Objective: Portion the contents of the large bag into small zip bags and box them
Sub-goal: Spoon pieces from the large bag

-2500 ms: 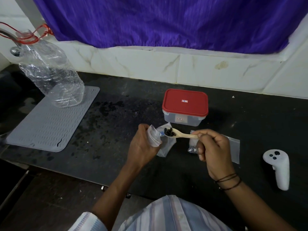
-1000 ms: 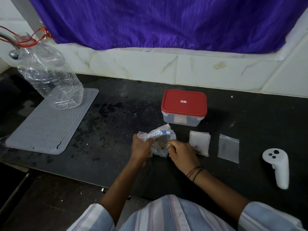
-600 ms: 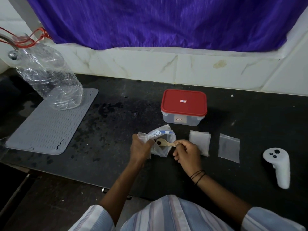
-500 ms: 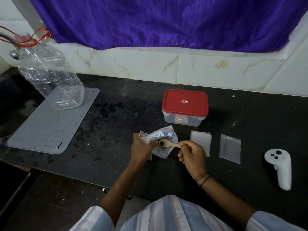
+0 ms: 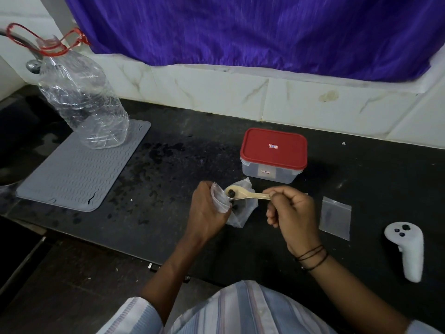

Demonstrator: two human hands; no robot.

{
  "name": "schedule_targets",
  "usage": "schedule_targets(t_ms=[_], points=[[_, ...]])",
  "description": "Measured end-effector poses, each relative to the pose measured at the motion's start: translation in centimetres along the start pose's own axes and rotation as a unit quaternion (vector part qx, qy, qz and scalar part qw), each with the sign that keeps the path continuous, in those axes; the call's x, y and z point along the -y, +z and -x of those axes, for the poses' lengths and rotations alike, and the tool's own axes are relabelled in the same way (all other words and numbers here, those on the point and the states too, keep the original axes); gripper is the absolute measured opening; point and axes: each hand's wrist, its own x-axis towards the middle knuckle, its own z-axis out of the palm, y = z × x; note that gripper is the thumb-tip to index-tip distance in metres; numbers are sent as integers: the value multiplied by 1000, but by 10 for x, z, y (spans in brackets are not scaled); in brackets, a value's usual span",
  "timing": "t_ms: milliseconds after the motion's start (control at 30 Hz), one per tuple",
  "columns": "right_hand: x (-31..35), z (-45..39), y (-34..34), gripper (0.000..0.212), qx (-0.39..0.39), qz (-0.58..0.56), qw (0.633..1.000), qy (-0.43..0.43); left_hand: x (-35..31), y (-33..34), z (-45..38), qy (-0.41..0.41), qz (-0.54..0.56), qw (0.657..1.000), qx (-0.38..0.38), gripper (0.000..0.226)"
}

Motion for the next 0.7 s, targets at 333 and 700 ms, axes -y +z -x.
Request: schedule_targets(t_ms=[333, 700], points=[[7, -9, 10, 29, 168, 462, 749, -444, 3, 4, 2, 46, 19, 998, 27, 40], [-49, -6, -7, 26, 71, 444, 864, -228, 12, 1, 6, -185, 101, 977, 32, 50]])
